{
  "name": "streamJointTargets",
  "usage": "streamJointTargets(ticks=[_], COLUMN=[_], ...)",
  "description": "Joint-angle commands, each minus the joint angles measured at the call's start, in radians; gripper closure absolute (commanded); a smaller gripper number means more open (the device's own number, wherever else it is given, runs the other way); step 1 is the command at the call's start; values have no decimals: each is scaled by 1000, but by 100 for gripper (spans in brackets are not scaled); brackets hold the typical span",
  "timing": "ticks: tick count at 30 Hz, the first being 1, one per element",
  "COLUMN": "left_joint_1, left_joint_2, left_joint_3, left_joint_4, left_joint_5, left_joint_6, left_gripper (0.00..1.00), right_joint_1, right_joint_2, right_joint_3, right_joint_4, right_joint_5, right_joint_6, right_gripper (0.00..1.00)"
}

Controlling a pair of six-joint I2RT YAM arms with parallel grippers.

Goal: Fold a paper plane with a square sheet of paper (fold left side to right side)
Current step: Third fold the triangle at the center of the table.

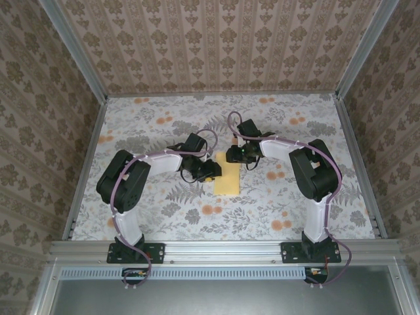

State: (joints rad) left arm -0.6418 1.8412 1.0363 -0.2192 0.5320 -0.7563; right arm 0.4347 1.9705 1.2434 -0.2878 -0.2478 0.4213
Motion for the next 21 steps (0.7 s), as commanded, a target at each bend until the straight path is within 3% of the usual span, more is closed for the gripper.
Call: streamJointTargets(ticks=[1,11,21], left_joint_1=[-8,-39,-42], left_joint_2=[-27,21,-3], left_joint_3=[-5,17,-10], left_joint_4=[-54,-75,-20], left_joint_5=[-21,-5,1], left_joint_6=[-3,0,-45], left_gripper=[60,57,64], right_joint_1=[1,1,1], right_joint_2=[40,43,47], right_joint_3=[13,15,14], right_joint_4=[-35,-37,-32], right_joint_5=[-5,-5,-11], right_joint_6=[-16,-16,-16], right_gripper=[56,56,56])
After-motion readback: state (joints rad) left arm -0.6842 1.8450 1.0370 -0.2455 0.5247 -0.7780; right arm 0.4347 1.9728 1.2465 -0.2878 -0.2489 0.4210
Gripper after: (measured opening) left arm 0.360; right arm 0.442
